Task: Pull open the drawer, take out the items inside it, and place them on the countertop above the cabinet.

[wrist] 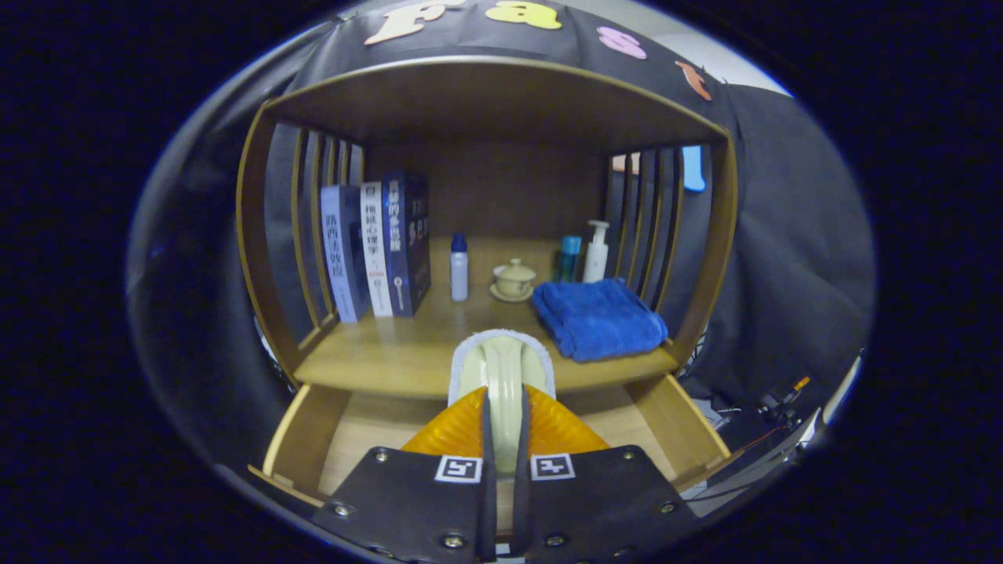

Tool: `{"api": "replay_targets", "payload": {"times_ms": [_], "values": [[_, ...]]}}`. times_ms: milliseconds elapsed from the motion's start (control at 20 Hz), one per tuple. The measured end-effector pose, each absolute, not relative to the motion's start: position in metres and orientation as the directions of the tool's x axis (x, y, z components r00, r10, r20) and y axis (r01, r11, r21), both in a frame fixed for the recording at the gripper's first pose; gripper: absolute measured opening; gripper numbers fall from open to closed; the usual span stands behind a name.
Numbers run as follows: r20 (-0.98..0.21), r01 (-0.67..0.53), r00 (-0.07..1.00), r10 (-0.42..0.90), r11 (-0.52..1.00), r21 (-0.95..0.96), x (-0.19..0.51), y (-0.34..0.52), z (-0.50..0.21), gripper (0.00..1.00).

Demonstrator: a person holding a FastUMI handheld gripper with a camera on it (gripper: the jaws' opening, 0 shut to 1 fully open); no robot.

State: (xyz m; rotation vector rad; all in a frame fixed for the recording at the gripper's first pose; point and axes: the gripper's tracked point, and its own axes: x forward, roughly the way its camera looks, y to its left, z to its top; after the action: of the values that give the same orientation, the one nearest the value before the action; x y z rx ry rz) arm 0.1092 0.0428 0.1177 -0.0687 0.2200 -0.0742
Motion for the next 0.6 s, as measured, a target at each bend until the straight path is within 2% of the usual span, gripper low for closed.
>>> {"api": "replay_targets", "payload": {"times_ms": [150, 300, 450, 600], "values": [[-0.156, 0.048, 0.986, -0.057, 0.997, -0.057, 0.129, 0.047, 0.148, 0.09], [-0.158, 0.041, 0.986, -0.05, 0.997, -0.06, 0.155, 0.046, 0.151, 0.08], [-0.247, 0.051, 0.966, -0.072, 0.995, -0.089, 0.189, 0.04, 0.117, 0.09], [-0.353, 0.009, 0.935, -0.041, 0.996, -0.091, 0.223, 0.047, 0.075, 0.08]]}}
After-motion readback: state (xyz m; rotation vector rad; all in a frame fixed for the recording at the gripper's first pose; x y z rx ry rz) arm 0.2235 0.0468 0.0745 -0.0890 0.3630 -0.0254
